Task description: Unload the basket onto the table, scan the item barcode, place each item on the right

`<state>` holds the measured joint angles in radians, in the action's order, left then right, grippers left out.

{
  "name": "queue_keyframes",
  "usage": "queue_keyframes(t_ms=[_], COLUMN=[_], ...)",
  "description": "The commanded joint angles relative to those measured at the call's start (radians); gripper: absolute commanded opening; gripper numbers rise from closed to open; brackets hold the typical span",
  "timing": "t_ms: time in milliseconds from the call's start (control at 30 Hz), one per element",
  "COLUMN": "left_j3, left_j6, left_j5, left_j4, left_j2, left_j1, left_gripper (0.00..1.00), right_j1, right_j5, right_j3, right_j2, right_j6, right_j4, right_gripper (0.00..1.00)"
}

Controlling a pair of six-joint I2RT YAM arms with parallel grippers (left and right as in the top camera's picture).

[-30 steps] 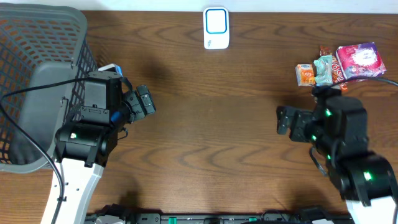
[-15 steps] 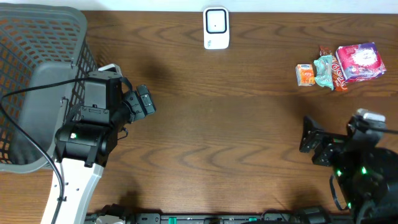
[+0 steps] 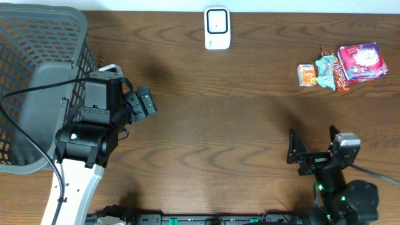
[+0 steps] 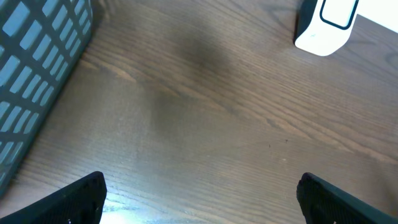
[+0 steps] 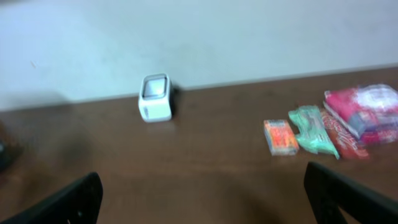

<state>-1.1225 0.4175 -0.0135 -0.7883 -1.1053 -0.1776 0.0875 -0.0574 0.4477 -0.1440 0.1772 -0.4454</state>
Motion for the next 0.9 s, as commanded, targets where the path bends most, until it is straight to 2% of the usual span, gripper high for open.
queue_keyframes(t_ms=[0, 133, 733, 867], left_j3=[-0.006, -0.006, -0.006, -0.006], left_j6=[-0.013, -0.013, -0.013, -0.013], left_j5=[0.006, 0.006, 0.006, 0.006], left_j4=[-0.001, -0.001, -0.001, -0.001], left_j2=[-0.001, -0.001, -0.001, -0.001], left_j1=[0.004, 0.004, 0.004, 0.004], left_gripper=[0.98, 0.98, 0.98, 0.98], right_j1=[-0.020, -0.043, -0.065, -0.075], right_j5=[-0.034, -0.031, -0.026, -0.027], right_j3=[-0.089, -0.170, -0.444, -0.443], right_j2=[0.091, 0.139, 0.138, 0.139], right_j6=[-0.014, -0.014, -0.068, -0.090], right_j4=[0.080, 0.191, 0.581, 0.539], right_gripper=[0.99, 0.99, 0.99, 0.99])
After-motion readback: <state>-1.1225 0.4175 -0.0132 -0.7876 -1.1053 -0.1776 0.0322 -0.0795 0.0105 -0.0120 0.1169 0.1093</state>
